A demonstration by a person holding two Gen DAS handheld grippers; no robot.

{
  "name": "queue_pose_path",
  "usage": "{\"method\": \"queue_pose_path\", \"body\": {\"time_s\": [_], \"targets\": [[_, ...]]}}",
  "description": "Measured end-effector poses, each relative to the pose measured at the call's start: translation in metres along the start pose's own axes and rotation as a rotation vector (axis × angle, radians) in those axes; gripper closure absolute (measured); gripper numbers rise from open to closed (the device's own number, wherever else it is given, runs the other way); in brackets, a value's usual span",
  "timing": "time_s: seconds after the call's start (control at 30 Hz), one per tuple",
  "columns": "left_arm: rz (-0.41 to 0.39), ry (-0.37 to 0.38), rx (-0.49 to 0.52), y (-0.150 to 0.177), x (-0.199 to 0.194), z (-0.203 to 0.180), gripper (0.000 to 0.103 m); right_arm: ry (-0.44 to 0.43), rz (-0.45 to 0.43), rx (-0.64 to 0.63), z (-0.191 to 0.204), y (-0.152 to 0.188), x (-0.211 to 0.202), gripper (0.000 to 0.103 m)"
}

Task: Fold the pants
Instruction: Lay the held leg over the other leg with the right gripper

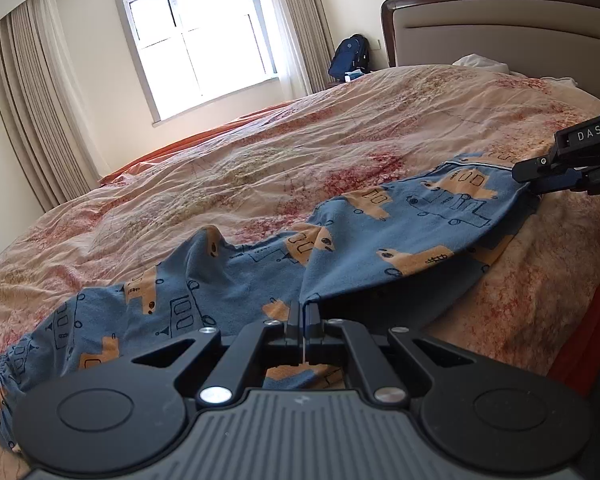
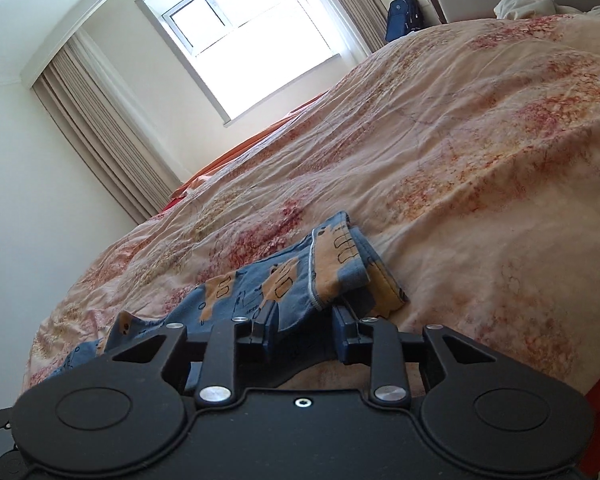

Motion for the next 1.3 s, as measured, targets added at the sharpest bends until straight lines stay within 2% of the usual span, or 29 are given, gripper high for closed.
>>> {"method": "queue_pose_path", "body": {"time_s": [0.1,0.13,0.17,0.3,0.43,0.6,0.67,0.7,0.73,0.77,0.8,0.83,0.87,0.9,0.93,0.97,1.0,1.03,1.2,1.3], "targets": [[0.006,-0.003,0.003,0.002,0.001,-0.003,0.103,0.016,-0.015,0.024,-0.007,-0.005,0.004,0.071],[0.006,-0.005,0.006,0.002,0.0,-0.004,0.103,0.023,-0.023,0.013,-0.006,-0.007,0.005,0.087],[0.003,-0.006,0.01,0.002,-0.001,-0.004,0.103,0.027,-0.03,-0.002,-0.004,-0.009,0.004,0.093],[0.01,0.003,0.032,0.007,-0.002,-0.01,0.103,0.063,-0.047,-0.105,-0.001,-0.011,0.001,0.093],[0.031,0.011,0.052,0.017,0.0,-0.016,0.103,0.088,-0.018,-0.076,-0.014,0.002,0.0,0.094],[0.033,0.024,0.045,0.021,0.0,-0.016,0.103,0.093,-0.008,-0.107,-0.015,0.006,0.0,0.092],[0.031,0.03,0.022,0.02,-0.002,-0.013,0.098,0.089,-0.001,-0.112,-0.014,0.007,-0.002,0.086],[0.028,0.036,0.005,0.019,-0.003,-0.012,0.089,0.087,-0.004,-0.122,-0.013,0.005,-0.006,0.082],[0.026,0.04,-0.024,0.018,-0.005,-0.009,0.072,0.074,-0.008,-0.13,-0.011,0.003,-0.009,0.071],[0.021,0.043,-0.059,0.016,-0.007,-0.005,0.064,0.065,-0.016,-0.14,-0.009,0.001,-0.012,0.056],[0.014,0.044,-0.095,0.015,-0.009,-0.001,0.05,0.062,-0.026,-0.157,-0.009,-0.001,-0.014,0.046],[0.01,0.042,-0.131,0.013,-0.011,0.002,0.045,0.059,-0.036,-0.175,-0.009,-0.002,-0.015,0.029],[0.008,0.04,-0.159,0.012,-0.012,0.005,0.043,0.065,-0.042,-0.189,-0.009,-0.004,-0.016,0.021],[0.004,0.032,-0.19,0.01,-0.014,0.009,0.038,0.068,-0.039,-0.191,-0.011,-0.004,-0.015,0.02],[0.0,0.018,-0.205,0.01,-0.015,0.013,0.026,0.063,-0.03,-0.189,-0.012,-0.004,-0.013,0.016],[-0.006,-0.013,-0.223,0.009,-0.017,0.018,0.02,0.052,-0.017,-0.187,-0.012,-0.003,-0.011,0.009],[-0.012,-0.045,-0.235,0.009,-0.018,0.023,0.009,0.042,-0.004,-0.186,-0.012,-0.001,-0.008,0.007],[-0.015,-0.076,-0.243,0.009,-0.019,0.028,0.003,0.035,0.007,-0.182,-0.012,0.001,-0.005,0.004],[0.0,-0.195,-0.245,0.015,-0.021,0.05,0.002,-0.096,0.05,-0.01,-0.001,0.01,0.006,0.003],[0.033,-0.247,-0.287,0.023,-0.02,0.064,0.002,-0.087,0.039,0.056,-0.004,0.014,0.012,0.006]]}}
Point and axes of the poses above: each gripper's, at about its wrist camera, not at the fingertips, and x roughly the way its jaws point, z to its left, y to its underside, the point moved 9 cm from there along x, roughly the way its jaws point, and after that the axes turned 13 degrees about -z, right-handed, at the moved point
